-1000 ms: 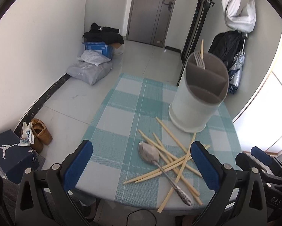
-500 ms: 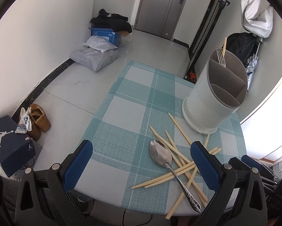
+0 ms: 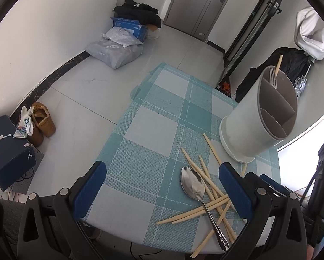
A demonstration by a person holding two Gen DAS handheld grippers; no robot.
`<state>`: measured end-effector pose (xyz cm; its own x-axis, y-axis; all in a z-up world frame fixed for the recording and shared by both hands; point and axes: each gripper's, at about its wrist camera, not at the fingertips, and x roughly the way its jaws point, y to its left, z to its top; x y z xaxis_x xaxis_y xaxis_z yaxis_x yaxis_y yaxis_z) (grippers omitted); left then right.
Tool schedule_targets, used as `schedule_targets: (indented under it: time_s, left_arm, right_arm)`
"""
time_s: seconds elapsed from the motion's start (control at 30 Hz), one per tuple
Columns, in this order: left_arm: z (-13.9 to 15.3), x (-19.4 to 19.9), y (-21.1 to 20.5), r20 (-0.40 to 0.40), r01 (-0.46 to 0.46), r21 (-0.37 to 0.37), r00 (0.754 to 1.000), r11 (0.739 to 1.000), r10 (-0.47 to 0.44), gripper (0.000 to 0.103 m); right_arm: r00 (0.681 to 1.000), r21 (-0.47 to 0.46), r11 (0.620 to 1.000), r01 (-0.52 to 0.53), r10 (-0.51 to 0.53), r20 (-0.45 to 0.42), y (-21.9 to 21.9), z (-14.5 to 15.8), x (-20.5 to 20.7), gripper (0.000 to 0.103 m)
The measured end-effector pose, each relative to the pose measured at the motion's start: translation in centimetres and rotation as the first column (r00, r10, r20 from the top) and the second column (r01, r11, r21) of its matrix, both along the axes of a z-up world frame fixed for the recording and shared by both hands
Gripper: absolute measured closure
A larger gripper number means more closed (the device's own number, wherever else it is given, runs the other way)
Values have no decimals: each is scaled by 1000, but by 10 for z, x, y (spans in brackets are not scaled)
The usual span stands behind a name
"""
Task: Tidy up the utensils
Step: 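Lower the right gripper onto the chopstick pile and grasp one chopstick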
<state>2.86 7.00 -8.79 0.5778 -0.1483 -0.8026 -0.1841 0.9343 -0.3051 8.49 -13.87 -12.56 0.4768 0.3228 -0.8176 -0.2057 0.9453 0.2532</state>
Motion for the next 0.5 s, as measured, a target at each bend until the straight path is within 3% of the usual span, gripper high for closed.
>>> schedule_targets:
  time_s: [0.27, 0.33, 0.4, 0.43, 0.5]
  left_arm:
    - [-5, 6, 8, -36, -25, 33, 999, 999, 26, 1]
    - [-8, 7, 10, -53, -27, 24, 998, 999, 29, 1]
    - [-11, 8, 10, -68, -24, 26, 997, 999, 26, 1]
    - [-12, 8, 9, -74, -21, 32, 997, 999, 24, 1]
    - [-15, 7, 8, -86, -10, 38, 996, 999, 13, 1]
  right_arm:
    - [999, 39, 999, -2, 4, -53, 7, -20, 19, 54]
    - [998, 42, 999, 0, 3, -67, 8, -23, 24, 66]
    - [997, 55, 998, 7, -3, -79, 7, -26, 28, 70]
    - [996, 64, 998, 12, -6, -85, 6, -28, 29, 81]
    - [995, 81, 997, 10, -2, -96, 4, -30, 34, 91]
